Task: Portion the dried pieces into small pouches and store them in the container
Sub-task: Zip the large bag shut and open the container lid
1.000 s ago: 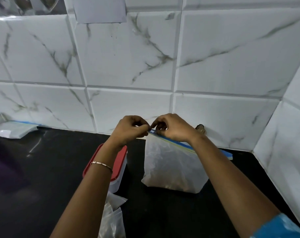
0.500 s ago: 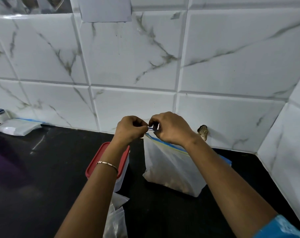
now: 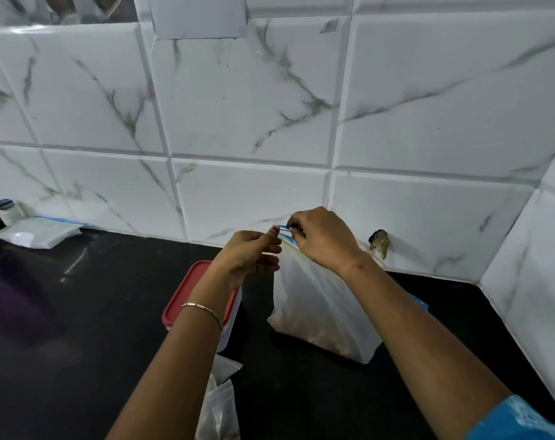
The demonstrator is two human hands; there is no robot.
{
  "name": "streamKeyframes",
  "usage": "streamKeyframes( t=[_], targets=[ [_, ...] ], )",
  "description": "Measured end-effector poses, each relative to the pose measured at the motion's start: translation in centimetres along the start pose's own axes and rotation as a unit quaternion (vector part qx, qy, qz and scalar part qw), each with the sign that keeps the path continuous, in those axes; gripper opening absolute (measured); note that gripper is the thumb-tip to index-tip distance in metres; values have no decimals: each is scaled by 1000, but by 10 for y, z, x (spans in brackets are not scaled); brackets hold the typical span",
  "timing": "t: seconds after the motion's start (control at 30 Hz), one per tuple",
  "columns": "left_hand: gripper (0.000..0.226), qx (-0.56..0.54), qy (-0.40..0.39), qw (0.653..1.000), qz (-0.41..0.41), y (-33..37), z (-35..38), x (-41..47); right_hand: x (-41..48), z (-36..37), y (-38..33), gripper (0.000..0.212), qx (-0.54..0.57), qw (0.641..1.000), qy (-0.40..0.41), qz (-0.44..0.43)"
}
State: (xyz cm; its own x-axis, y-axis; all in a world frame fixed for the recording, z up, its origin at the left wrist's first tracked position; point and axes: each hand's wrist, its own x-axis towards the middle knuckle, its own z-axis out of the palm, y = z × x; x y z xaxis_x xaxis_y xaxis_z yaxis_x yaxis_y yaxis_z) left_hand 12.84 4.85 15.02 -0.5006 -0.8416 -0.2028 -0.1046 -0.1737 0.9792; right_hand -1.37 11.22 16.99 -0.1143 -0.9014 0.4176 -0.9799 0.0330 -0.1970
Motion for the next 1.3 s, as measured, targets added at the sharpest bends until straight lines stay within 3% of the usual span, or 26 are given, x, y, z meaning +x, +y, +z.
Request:
streamKeyframes(
  t=[0.13,0.2,0.53,0.8,0.93,1.0,1.13,1.3],
  targets=[
    [26,-168,-20,985,-24,-6,7,5,0,0,-3,25,-3,1000,-2,-3],
    [19,-192,-28,981,-29,-9,9,7,0,0,-3,25,3,1000,-4,-3],
    [11,-175,44,983,22,-11,10,14,3,6,6,20,-2,999,34,26],
    [9,-177,7,984,34,-16,1,13,7,3,2,26,41,999,1,-30],
    [3,-171,-3,984,57,-17,1,13,12,3,0,20,50,998,4,-40],
    [4,-150,13,984,90,-17,2,11,14,3,0,20,57,998,0,-36],
    [18,2,76,976,203,-17,1,12,17,1,2,18,102,995,-8,-4],
    [34,121,37,966,226,-12,-3,14,20,0,3,7,95,995,-2,17]
  ],
)
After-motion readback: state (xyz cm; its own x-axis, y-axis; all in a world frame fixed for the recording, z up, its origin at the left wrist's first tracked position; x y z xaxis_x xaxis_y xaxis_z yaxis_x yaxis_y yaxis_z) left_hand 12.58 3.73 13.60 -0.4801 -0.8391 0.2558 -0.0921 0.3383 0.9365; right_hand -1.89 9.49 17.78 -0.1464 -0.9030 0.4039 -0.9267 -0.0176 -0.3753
